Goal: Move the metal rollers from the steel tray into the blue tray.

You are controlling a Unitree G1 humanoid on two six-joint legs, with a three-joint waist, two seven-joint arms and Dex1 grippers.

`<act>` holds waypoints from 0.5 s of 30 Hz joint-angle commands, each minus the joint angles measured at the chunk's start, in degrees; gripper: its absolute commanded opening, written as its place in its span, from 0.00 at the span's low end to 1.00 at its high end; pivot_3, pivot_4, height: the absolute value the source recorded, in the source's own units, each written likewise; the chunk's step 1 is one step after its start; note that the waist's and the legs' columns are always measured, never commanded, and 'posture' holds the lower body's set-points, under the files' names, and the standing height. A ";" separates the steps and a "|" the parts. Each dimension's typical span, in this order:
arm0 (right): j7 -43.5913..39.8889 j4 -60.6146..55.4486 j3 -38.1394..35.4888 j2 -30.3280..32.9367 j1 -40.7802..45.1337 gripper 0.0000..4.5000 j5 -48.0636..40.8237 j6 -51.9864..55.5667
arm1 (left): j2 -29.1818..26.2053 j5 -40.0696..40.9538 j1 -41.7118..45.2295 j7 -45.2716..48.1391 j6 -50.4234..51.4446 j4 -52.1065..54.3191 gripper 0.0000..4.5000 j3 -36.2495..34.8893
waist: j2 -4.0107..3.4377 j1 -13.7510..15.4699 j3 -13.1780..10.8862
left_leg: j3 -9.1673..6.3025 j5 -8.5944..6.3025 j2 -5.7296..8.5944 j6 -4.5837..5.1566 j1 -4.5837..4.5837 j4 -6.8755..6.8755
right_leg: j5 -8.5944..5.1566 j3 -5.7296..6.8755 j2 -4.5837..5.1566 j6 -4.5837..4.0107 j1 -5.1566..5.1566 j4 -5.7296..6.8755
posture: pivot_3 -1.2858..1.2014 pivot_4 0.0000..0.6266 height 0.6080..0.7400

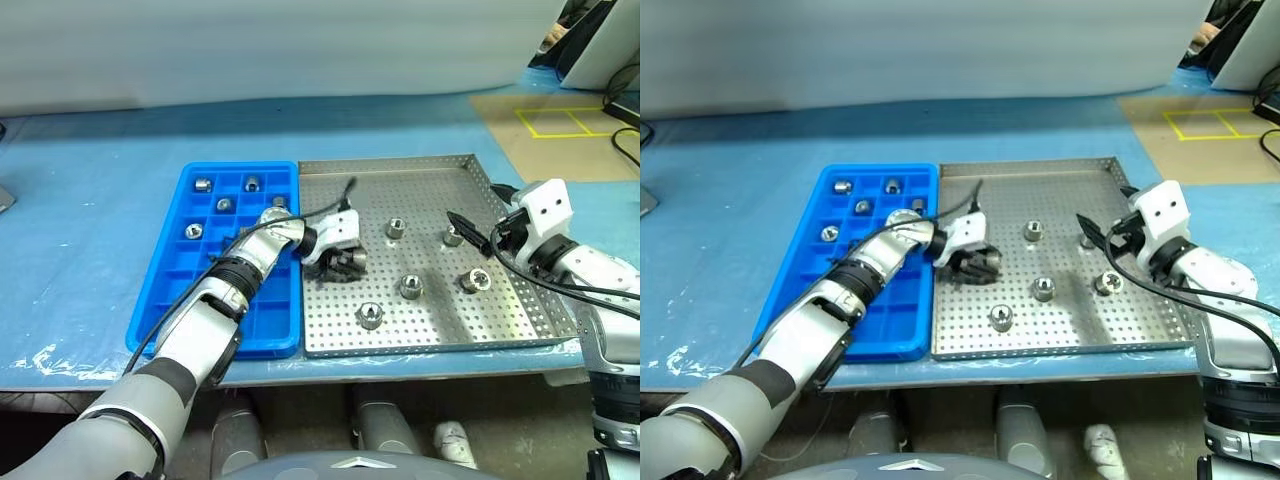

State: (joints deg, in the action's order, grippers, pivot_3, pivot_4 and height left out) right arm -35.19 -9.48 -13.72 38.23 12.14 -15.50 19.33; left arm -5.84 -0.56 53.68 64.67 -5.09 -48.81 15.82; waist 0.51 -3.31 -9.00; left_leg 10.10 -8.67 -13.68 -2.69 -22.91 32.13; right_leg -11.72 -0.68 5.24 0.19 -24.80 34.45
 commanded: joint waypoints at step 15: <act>-13.98 34.52 23.72 -24.83 36.71 1.00 5.82 -18.20 | -4.93 8.86 -34.08 -39.88 17.61 62.41 0.38 -23.70 | 0.01 6.65 -0.05 | -0.05 0.00 -0.26 -0.03 -0.38 -0.09 | -0.05 0.54 0.04 -0.13 -0.30 0.17 | 0.57 0.24 1.00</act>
State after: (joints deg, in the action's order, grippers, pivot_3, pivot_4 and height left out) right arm -47.78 23.37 10.20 13.55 47.52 -9.74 4.05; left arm -10.50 8.96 20.95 27.44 10.37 7.52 -7.43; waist 0.53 3.34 -9.05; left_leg 10.03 -8.68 -13.95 -2.72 -23.32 32.00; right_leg -11.80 -0.06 5.33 0.00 -25.08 34.62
